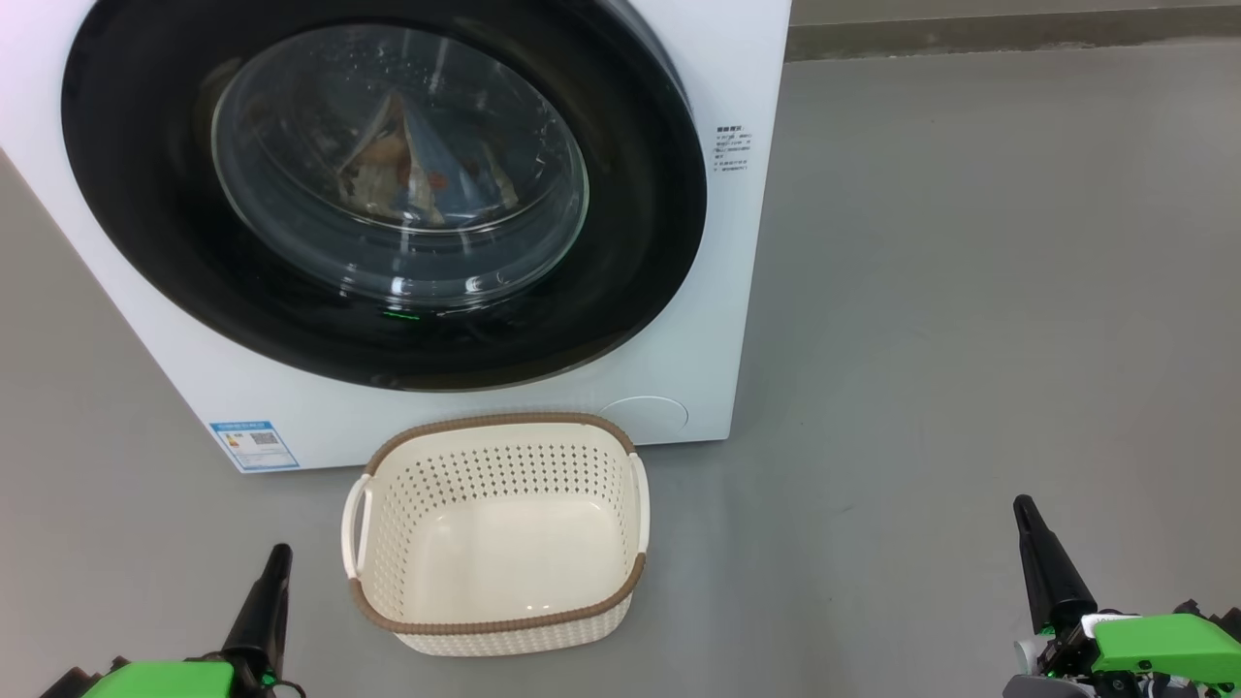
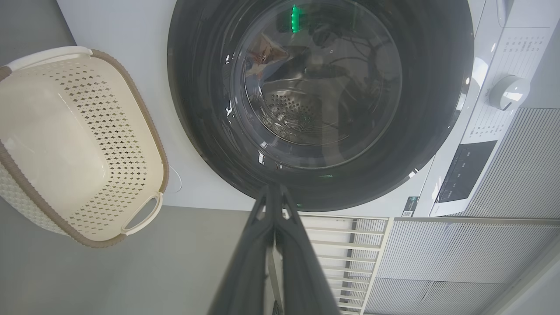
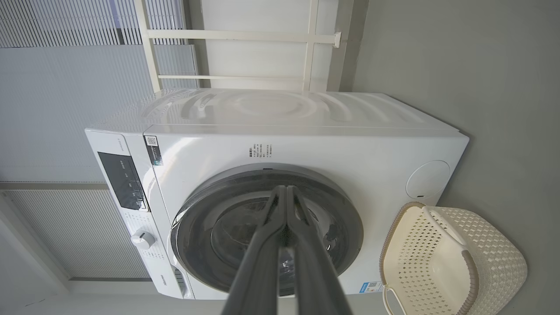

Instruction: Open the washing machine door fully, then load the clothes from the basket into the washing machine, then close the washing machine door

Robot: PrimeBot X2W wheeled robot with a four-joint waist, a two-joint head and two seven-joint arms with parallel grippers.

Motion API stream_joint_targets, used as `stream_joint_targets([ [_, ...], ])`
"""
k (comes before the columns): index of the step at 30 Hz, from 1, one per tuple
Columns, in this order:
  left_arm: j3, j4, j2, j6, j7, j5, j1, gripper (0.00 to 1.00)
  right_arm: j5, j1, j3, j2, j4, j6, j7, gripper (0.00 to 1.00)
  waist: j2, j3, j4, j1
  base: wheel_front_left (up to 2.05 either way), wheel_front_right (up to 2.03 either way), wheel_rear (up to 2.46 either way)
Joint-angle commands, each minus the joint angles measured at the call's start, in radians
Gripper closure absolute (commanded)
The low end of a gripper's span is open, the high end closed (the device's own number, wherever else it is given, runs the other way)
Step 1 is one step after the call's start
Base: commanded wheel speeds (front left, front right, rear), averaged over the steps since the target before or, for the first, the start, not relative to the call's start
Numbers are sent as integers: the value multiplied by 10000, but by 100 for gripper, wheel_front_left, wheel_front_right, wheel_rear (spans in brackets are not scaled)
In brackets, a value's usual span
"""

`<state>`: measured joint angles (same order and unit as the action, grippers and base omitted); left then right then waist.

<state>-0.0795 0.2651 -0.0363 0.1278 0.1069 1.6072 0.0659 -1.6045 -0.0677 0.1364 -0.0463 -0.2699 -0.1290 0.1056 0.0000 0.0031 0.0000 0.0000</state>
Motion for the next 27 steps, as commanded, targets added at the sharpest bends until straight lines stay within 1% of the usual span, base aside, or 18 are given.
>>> stream_joint_targets([
  [1, -354, -200, -140, 29, 72, 5, 422, 100, -44, -402, -229, -39, 251, -17, 75, 100, 0, 0, 0, 0, 0, 0, 0],
  [27, -354, -201, -139, 29, 72, 5, 422, 100, -44, -402, -229, -39, 251, -17, 75, 100, 0, 0, 0, 0, 0, 0, 0],
])
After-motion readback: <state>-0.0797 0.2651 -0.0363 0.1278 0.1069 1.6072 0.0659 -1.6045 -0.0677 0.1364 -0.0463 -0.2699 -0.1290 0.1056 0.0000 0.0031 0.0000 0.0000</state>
